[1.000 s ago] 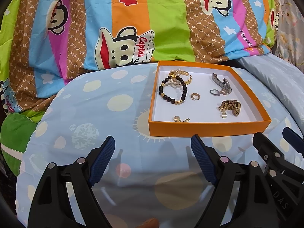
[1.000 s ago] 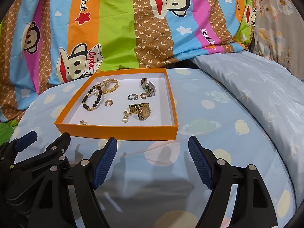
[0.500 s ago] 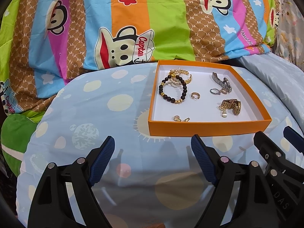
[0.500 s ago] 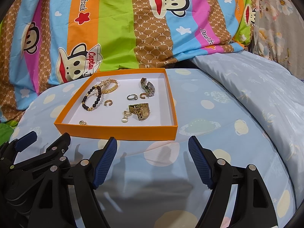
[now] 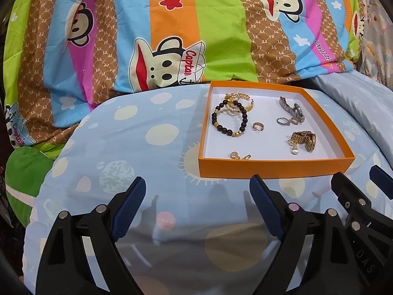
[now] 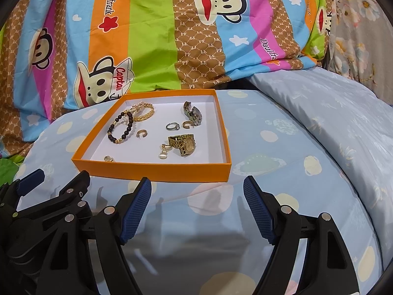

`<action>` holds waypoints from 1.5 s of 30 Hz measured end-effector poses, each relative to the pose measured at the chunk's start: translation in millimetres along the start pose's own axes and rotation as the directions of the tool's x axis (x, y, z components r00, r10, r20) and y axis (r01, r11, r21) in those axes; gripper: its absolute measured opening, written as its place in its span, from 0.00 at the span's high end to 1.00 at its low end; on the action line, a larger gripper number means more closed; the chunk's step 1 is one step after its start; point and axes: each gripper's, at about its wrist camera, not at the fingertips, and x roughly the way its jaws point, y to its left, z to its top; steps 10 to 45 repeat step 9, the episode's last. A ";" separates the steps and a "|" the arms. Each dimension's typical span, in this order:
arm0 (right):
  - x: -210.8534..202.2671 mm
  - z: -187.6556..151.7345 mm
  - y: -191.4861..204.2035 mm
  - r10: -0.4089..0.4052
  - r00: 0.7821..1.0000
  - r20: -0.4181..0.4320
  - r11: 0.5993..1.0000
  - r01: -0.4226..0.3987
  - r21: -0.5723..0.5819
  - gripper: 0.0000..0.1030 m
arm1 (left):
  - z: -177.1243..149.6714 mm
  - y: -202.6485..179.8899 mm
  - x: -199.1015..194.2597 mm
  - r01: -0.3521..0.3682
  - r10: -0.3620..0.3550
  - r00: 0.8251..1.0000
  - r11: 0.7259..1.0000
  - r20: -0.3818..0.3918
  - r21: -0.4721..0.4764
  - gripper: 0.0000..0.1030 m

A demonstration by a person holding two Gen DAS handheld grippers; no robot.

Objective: Organize jewelry

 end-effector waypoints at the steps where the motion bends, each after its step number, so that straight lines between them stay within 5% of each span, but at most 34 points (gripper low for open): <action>1: 0.1 0.0 0.6 -0.003 1.000 -0.001 1.000 0.003 -0.001 0.26 | 0.0 -0.3 0.6 -0.001 0.001 1.000 1.000 -0.003 0.001 0.19; 45: -0.6 -0.1 1.2 -0.011 1.000 0.006 1.000 0.011 0.001 0.25 | 0.4 0.4 1.6 0.015 -0.015 1.000 1.000 -0.008 -0.004 0.19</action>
